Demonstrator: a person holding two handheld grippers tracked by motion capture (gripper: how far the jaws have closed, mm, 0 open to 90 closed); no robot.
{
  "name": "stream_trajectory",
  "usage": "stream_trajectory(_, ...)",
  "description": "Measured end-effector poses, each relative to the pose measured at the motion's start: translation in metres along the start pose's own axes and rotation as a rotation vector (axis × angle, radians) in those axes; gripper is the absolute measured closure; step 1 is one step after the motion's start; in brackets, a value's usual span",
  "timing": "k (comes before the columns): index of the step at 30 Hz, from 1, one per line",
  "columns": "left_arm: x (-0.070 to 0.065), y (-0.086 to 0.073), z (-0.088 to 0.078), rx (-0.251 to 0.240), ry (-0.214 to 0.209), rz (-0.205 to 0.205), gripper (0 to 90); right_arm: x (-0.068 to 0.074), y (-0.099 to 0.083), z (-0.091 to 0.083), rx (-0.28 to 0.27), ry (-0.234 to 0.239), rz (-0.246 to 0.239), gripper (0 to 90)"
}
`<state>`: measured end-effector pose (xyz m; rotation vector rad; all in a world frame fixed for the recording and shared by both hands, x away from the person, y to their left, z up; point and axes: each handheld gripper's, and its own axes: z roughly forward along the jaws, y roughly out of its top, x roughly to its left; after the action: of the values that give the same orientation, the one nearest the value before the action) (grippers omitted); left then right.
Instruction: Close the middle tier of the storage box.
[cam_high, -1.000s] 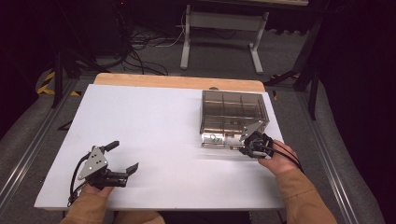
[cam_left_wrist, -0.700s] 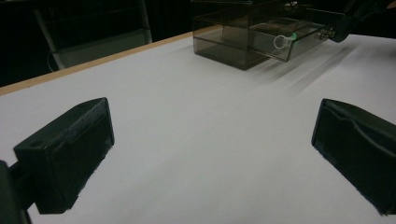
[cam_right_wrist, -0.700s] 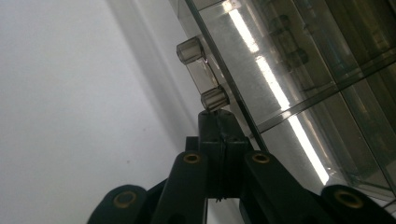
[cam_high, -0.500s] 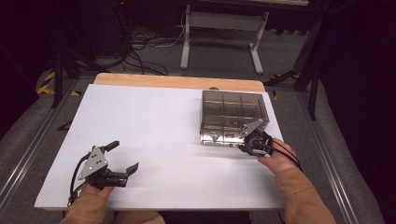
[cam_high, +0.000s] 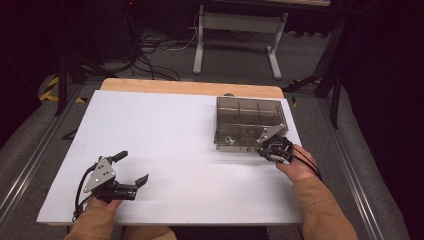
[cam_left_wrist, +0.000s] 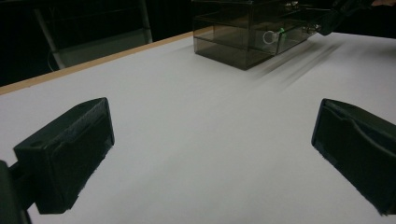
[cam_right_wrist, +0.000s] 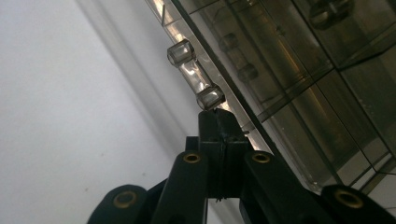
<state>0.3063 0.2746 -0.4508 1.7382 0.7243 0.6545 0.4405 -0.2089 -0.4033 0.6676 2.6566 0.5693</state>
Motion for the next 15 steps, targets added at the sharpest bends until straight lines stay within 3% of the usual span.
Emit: stream_trajectory(15,0.0005,0.0001,-0.0002,0.000,-0.002,0.005,0.2,-0.0066,0.0029,0.0065,-0.035,-0.048,0.039,90.0)
